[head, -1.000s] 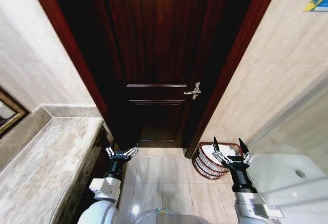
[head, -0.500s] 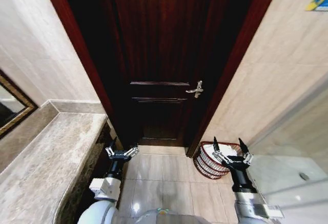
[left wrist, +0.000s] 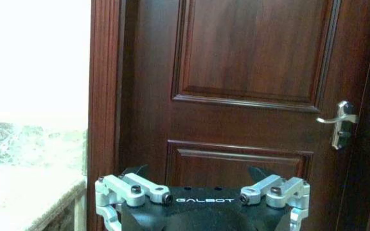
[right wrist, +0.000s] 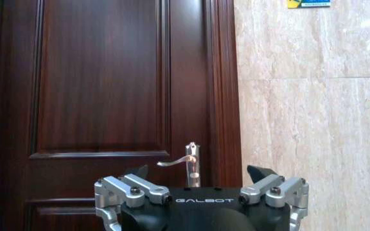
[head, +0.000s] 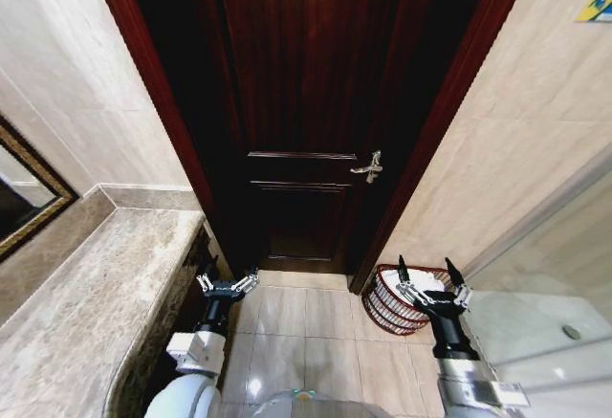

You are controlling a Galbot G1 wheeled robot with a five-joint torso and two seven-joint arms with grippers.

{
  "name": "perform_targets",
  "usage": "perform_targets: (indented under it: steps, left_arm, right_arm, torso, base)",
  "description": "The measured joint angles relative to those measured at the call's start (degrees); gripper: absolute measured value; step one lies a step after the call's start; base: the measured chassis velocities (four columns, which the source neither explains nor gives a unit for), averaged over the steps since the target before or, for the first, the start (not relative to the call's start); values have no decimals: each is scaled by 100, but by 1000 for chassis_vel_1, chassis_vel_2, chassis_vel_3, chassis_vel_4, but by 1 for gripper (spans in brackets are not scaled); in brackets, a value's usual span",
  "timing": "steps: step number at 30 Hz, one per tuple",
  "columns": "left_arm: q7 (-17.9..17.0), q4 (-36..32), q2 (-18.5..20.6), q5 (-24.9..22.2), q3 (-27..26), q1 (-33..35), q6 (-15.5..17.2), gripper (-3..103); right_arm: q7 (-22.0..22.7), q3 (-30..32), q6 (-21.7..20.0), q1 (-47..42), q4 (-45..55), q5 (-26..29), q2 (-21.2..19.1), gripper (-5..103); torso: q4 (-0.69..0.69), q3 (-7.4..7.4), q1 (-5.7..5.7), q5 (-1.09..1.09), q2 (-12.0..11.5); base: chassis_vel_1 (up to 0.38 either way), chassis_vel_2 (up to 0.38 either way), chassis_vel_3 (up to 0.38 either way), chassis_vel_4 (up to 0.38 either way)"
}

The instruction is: Discard the used towel into the hamper.

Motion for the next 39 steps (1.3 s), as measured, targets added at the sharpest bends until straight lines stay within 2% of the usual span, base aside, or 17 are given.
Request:
perform_targets:
  steps: [24,39]
  left_arm:
    - [0,0,0,0,-1,2,0,100]
    - [0,0,0,0,0,0,0,100]
  right_arm:
    - [0,0,0,-2,0,0,0,100]
    - [0,-1,0,1,1,0,0,100]
  torso:
    - [-1,-3,-9,0,5]
    - [0,0,-2,0,0]
  base:
    - [167,-155,-171,158]
    - [-69,-32,77,37]
